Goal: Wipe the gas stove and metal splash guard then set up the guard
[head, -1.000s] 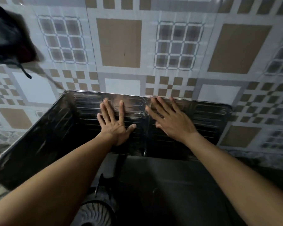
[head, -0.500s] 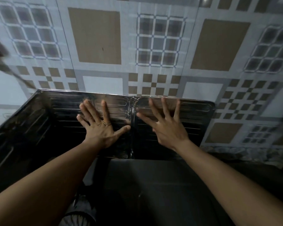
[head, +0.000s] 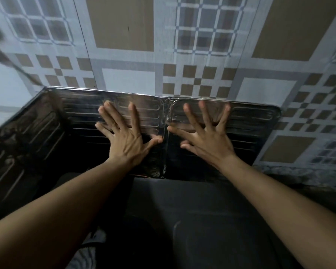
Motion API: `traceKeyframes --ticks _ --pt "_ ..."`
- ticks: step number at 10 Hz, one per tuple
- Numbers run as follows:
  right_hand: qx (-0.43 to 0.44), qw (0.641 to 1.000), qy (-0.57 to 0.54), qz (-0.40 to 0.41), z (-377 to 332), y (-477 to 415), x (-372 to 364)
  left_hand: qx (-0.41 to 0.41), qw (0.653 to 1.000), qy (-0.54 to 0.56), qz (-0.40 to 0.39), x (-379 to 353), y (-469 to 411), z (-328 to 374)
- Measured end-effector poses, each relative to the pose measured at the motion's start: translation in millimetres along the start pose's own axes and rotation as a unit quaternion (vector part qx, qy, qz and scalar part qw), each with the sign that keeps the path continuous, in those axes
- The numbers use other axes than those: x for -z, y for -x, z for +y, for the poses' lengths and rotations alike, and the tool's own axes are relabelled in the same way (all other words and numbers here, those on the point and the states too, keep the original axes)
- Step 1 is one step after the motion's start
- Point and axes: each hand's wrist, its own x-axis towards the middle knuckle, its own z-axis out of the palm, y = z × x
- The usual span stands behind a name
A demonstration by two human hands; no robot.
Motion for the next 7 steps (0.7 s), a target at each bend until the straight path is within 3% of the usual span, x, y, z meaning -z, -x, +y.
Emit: traceKeyframes --ticks 2,4,5,6,7 --pt "-0.025 0.997 -0.029 -0.061 -4.5 -2.2 23.4 0.043 0.996 -0.01 -0.078 17.4 -5.4 5.2" --pt "-0.063 0.967 -0.123 -0.215 3.8 -7.2 122.8 0.046 0.984 -0.072 -0.155 70.3 20.6 17.6" --pt "-0.132 0.944 -0.204 -0.223 26.7 -6.9 203.9 0.048 0.994 0.003 -0.098 120.0 56.9 36.8" --pt "-0.214 0.896 -0.334 -0.202 49.4 2.9 303.7 0.027 0.989 0.141 0.033 178.9 116.7 54.6" --pt "-0.225 0.829 -0.508 -0.055 65.8 32.6 429.0 -0.058 0.948 0.31 0.051 223.8 220.8 49.6"
